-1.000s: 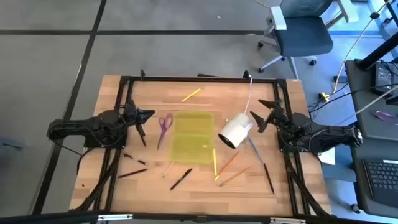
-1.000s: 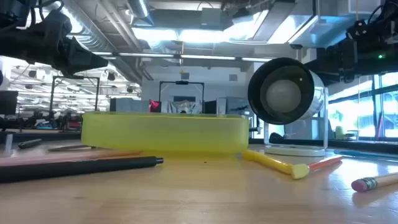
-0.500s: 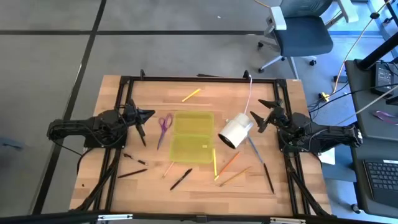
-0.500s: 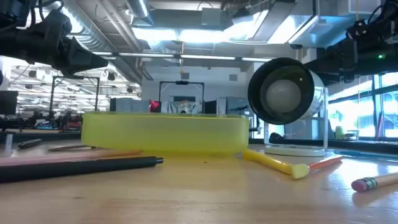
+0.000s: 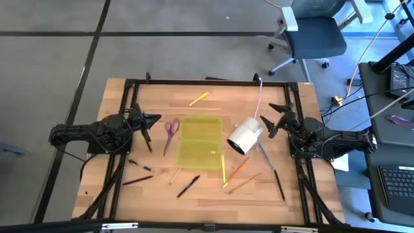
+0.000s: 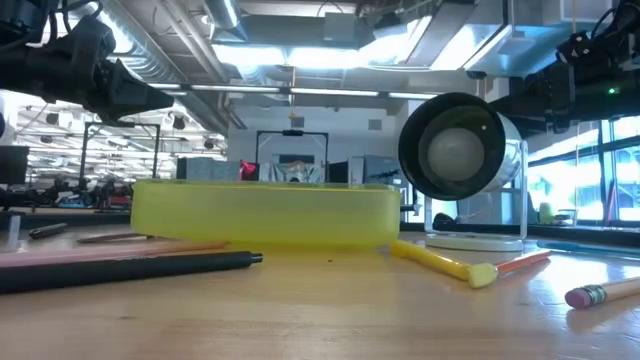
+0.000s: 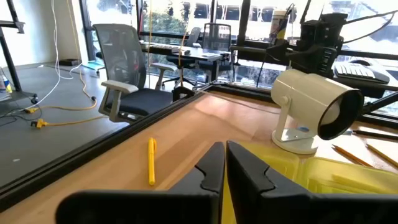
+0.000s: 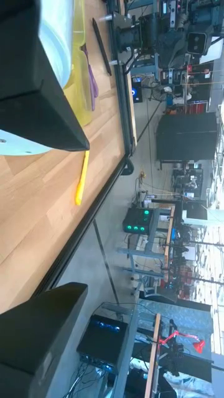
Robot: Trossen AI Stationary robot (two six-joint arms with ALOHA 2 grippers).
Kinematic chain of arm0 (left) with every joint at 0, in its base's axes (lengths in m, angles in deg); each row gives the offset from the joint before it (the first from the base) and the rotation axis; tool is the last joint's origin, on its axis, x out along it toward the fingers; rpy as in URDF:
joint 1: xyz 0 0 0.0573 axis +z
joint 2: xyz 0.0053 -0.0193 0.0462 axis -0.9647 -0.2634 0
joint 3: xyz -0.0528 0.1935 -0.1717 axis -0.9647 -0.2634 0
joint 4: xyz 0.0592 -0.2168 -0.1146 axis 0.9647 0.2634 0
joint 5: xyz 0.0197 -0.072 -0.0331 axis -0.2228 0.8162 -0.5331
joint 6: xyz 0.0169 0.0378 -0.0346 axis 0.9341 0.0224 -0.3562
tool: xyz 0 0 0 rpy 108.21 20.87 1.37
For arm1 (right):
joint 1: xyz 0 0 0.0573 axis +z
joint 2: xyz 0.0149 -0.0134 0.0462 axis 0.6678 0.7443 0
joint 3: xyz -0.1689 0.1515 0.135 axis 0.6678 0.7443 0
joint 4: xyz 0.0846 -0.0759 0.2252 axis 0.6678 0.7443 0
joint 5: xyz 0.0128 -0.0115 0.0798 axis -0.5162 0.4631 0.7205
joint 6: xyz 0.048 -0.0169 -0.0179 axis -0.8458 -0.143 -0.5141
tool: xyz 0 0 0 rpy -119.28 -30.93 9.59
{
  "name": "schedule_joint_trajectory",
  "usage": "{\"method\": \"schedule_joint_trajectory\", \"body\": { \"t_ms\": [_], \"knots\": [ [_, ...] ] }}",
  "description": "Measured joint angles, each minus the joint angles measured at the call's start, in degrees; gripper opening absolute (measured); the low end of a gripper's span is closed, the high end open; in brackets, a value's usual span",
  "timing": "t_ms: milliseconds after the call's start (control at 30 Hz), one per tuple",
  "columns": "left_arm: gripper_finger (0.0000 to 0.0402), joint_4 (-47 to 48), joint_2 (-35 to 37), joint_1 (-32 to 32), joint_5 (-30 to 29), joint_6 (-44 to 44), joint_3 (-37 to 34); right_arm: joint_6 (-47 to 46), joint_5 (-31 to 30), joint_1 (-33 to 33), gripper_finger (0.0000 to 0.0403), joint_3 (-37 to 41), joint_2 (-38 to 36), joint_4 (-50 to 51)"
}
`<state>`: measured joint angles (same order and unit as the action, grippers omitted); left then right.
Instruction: Pick & place school supplies into a supply box
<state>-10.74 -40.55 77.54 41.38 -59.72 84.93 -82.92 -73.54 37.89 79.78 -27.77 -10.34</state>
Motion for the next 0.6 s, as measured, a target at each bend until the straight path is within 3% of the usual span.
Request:
{"method": "schedule_joint_trajectory", "body": {
  "t_ms": [600],
  "knots": [
    [0.0008, 0.00, 0.00, -0.02, 0.00, 0.00, 0.00, 0.00, -0.02, 0.02, 0.0364, 0.00, 0.00, 0.02]
  ]
}}
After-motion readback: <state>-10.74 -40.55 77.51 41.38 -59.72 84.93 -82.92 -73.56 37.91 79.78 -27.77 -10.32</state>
